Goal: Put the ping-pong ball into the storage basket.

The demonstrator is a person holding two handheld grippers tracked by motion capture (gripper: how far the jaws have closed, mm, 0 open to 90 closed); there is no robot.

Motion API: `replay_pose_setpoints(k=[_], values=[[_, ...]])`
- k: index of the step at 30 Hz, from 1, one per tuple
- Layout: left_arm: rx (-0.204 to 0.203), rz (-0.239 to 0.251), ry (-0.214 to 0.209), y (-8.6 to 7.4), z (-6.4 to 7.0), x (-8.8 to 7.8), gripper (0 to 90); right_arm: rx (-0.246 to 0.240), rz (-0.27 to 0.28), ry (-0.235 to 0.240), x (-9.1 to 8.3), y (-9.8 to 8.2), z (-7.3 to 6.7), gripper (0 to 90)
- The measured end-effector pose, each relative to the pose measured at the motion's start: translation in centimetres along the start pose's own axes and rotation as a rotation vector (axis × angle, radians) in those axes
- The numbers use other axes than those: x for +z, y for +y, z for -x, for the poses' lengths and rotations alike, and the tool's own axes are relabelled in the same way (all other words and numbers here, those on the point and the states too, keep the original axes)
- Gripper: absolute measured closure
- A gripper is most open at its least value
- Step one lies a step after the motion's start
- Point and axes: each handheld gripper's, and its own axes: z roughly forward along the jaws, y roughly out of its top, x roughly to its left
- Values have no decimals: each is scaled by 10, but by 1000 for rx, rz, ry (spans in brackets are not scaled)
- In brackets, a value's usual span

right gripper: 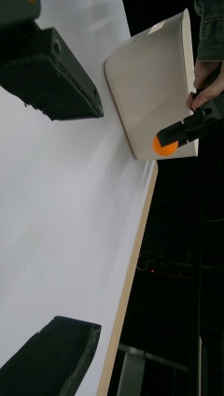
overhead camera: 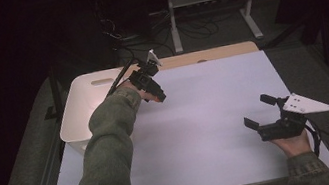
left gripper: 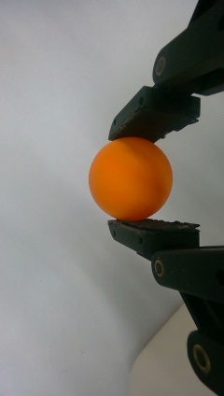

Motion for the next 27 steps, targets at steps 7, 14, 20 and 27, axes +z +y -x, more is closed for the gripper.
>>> replay_pose_setpoints(k=[7,14,20,27], values=[[3,24,7,-3,1,-17,510,3,1,-2,0,0,1,0],[6,35,15,-6,2,-32,510,3,-2,-2,0,0,0,0],[14,48,19,-8,5,-42,510,3,-6,1,1,0,0,0],[14,59,22,-12,4,-52,510,1,-7,2,2,0,-1,0]])
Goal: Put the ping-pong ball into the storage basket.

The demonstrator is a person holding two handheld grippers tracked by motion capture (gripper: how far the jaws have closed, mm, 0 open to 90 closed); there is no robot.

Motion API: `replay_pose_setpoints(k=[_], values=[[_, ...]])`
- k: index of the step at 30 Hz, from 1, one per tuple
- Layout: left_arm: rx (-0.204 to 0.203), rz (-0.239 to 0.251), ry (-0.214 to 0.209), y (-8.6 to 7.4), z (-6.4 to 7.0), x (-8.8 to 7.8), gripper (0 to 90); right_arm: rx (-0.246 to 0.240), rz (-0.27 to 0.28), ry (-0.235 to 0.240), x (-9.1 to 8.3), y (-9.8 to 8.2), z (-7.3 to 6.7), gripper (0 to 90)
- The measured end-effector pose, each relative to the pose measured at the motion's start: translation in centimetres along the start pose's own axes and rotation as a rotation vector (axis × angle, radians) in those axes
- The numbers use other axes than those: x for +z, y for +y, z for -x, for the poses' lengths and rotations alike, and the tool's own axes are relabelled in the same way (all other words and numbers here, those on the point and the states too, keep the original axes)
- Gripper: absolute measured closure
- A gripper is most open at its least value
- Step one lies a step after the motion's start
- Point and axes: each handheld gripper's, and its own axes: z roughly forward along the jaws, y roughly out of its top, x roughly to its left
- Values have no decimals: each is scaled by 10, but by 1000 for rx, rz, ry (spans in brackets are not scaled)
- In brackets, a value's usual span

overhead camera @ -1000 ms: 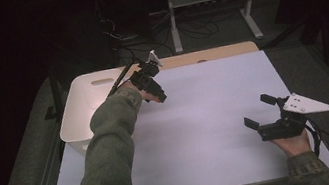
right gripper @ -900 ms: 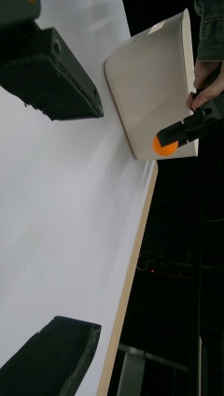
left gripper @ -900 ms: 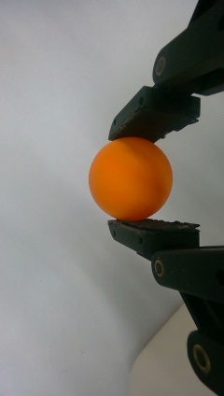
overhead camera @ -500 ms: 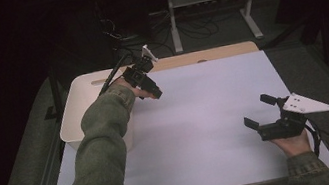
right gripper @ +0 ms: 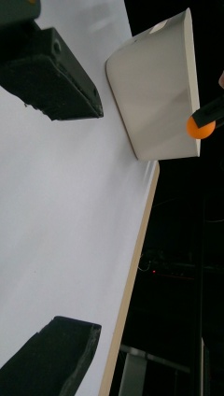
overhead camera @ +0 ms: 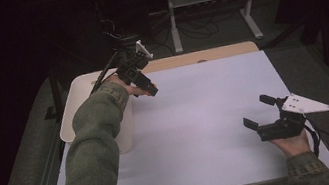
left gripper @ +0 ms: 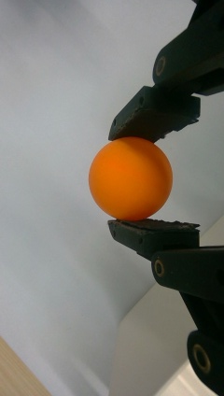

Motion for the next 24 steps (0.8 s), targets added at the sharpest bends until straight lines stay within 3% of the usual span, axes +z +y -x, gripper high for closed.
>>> replay_pose_setpoints(k=[24], values=[[6,32,18,-8,-2,-39,511,-3,-5,-1,0,-1,-1,0]])
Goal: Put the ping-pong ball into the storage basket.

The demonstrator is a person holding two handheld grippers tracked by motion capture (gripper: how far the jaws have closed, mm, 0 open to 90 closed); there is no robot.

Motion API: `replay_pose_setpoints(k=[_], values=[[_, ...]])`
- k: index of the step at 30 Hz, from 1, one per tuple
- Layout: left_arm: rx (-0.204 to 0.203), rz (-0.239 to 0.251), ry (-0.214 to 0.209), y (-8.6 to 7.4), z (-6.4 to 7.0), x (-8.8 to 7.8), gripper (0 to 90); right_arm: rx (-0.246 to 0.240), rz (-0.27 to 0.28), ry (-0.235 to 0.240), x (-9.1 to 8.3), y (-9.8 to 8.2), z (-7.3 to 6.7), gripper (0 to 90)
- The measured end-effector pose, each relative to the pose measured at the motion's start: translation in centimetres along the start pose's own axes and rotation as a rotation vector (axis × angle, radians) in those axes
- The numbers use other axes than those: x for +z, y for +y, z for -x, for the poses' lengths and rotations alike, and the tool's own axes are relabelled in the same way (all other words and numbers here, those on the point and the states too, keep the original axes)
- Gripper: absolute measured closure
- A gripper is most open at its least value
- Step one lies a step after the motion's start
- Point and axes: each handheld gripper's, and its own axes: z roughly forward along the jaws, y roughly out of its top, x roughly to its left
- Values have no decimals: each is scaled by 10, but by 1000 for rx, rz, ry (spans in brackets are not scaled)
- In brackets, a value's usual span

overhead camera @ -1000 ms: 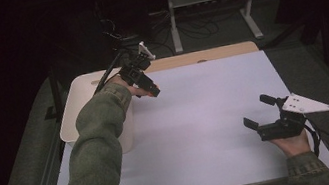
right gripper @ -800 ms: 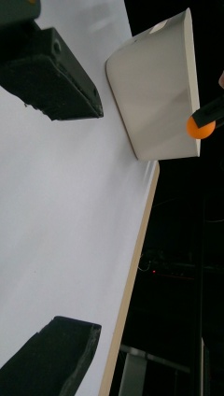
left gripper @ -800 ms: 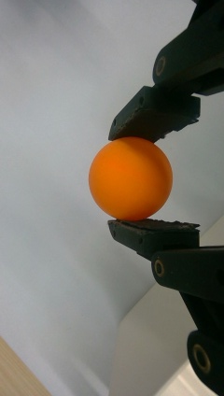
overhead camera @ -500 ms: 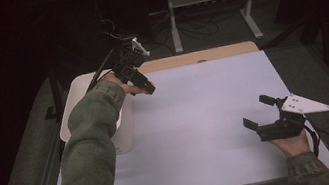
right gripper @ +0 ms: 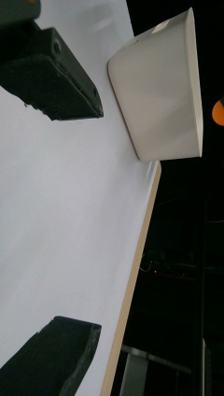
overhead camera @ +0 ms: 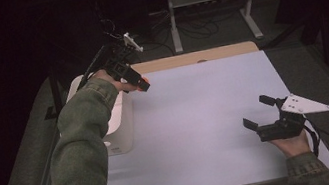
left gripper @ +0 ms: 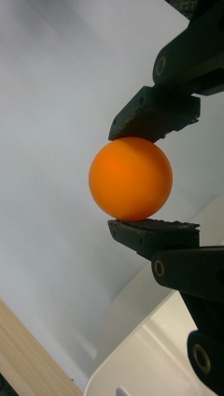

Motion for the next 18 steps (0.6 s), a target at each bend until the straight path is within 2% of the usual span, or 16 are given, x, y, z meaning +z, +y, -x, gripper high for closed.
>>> replay_pose_setpoints(k=[13,18], values=[[-19,13,8,-13,-8,-21,510,-1,-5,-2,0,0,0,0],[-26,-1,17,-19,-11,-29,510,-1,-6,-4,0,0,0,0]])
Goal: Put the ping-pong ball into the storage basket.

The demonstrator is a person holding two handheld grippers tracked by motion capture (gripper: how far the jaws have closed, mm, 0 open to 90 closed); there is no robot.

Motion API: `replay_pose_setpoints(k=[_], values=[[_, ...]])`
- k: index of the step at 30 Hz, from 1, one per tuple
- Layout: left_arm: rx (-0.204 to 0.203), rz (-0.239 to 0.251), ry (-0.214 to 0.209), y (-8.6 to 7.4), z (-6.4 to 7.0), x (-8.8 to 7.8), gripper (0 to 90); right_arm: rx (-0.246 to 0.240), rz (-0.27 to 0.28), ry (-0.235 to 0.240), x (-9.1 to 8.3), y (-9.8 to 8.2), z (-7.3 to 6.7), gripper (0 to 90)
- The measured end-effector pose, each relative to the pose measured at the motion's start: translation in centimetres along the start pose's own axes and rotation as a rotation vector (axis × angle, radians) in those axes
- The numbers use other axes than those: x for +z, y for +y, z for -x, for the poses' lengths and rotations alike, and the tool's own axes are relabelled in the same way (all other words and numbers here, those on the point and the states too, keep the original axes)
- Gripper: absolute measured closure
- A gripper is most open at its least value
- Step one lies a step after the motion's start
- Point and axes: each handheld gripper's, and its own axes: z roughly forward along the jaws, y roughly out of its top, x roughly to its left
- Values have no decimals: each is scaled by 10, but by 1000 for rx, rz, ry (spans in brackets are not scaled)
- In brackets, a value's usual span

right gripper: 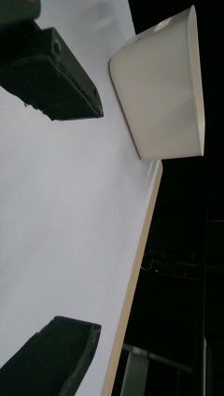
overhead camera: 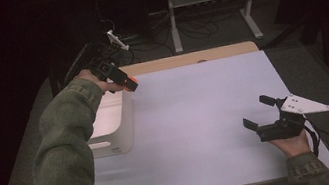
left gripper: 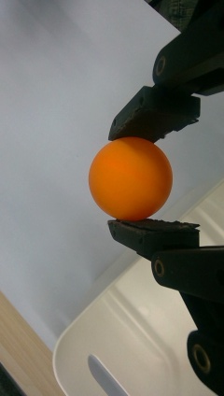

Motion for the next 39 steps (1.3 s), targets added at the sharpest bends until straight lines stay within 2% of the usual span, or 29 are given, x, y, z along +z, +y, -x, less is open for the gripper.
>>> replay_pose_setpoints(k=[18,39], values=[[-3,-18,15,-15,-4,-17,510,-5,-3,2,1,0,0,0],[-19,-21,7,-33,-11,-19,510,-7,-13,5,2,-1,0,0]])
